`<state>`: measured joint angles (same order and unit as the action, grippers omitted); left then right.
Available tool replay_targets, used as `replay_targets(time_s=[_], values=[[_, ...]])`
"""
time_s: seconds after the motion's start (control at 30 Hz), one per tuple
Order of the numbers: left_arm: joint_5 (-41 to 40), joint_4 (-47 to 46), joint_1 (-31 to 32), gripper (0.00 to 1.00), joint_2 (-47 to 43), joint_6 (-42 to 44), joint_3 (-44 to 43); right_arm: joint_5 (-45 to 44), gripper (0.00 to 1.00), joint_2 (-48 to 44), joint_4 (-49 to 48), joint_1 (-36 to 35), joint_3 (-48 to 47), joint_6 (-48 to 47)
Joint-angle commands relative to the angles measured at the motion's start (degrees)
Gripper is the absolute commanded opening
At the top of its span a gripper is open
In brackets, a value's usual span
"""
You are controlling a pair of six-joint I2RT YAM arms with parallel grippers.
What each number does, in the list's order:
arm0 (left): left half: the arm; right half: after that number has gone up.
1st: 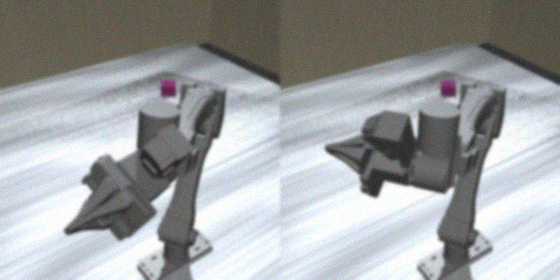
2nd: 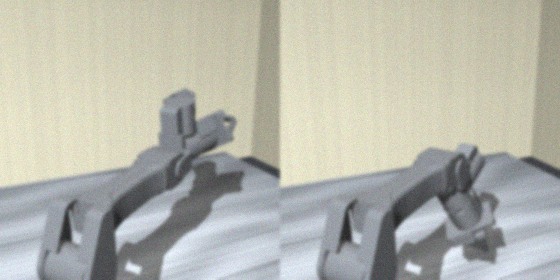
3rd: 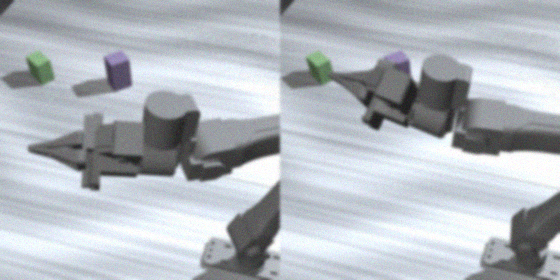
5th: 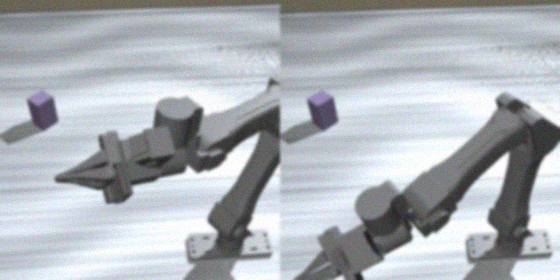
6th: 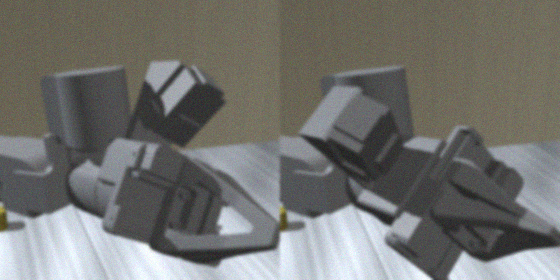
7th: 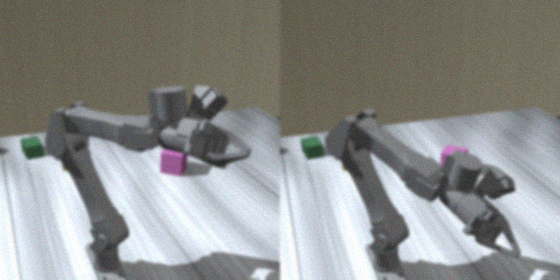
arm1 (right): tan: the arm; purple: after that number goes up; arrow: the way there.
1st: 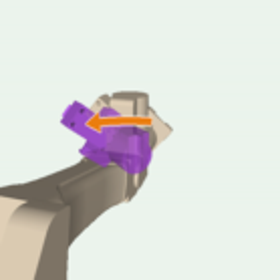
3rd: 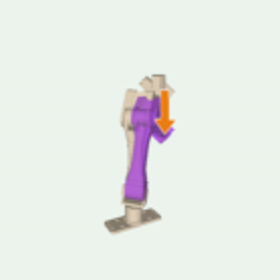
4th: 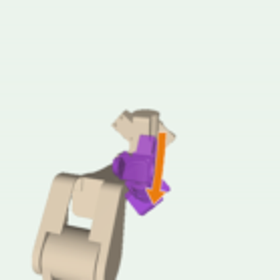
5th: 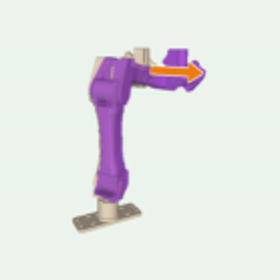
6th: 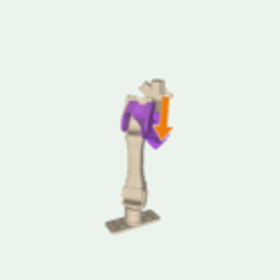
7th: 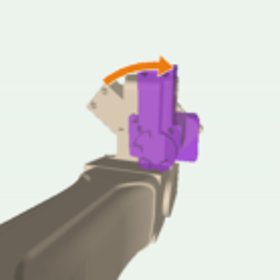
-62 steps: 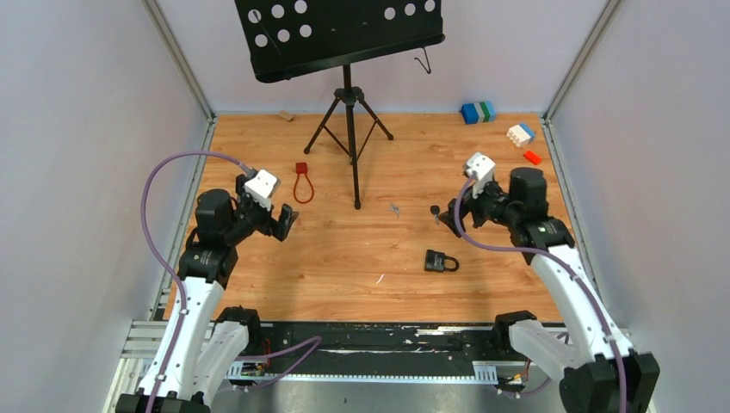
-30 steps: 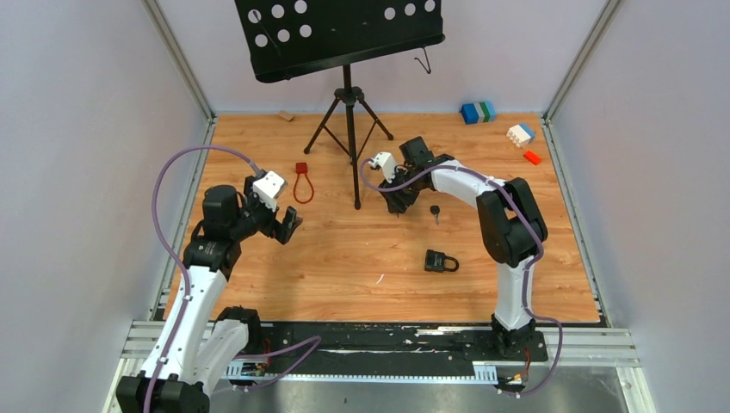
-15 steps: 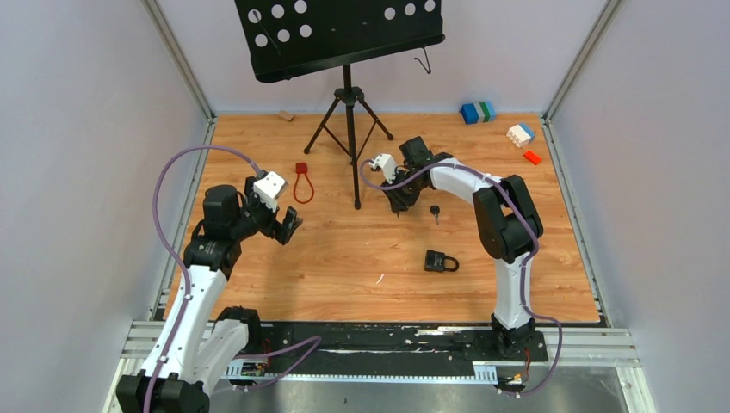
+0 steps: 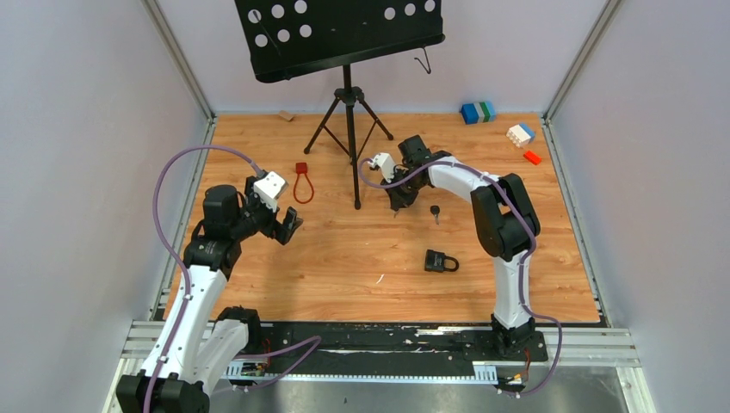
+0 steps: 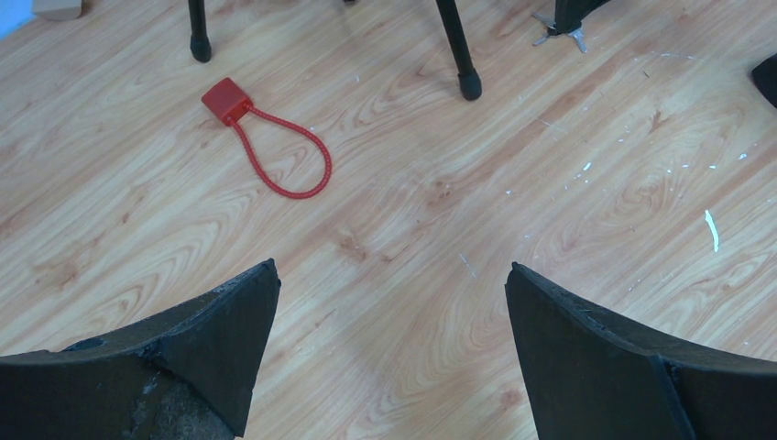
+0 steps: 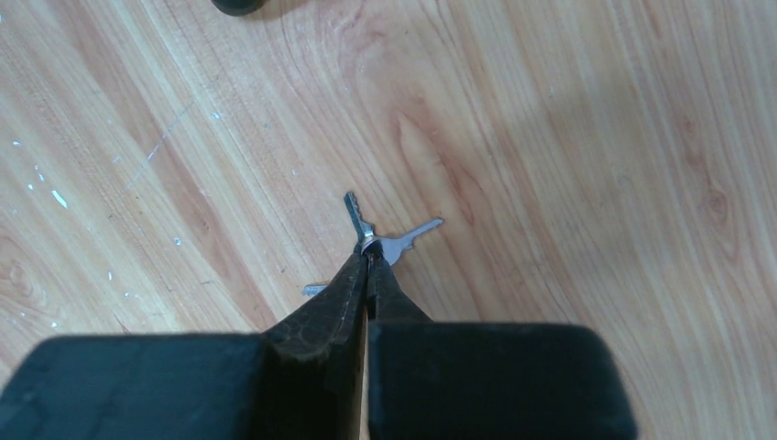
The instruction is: Unlock with the key
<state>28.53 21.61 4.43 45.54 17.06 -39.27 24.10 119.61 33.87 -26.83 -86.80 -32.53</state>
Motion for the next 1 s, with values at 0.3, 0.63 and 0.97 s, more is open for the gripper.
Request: replay_targets(time_s=[0.3, 0.63, 0.97], values=[[14.1, -7.7, 4.2, 0.9, 5.9, 0.8, -5.3, 14.9, 0.0, -21.0, 7.1, 0.0, 0.1, 0.2], [20.2, -16.0, 17.3, 0.83, 15.9, 0.3, -13.6, 30.2, 0.0, -35.8, 10.4, -0.5, 1.2, -1.0], [24.0, -7.8, 26.1, 0.68, 19.8, 14.2, -21.2, 35.6, 0.0, -39.1, 17.7, -4.4, 3.5, -8.2]])
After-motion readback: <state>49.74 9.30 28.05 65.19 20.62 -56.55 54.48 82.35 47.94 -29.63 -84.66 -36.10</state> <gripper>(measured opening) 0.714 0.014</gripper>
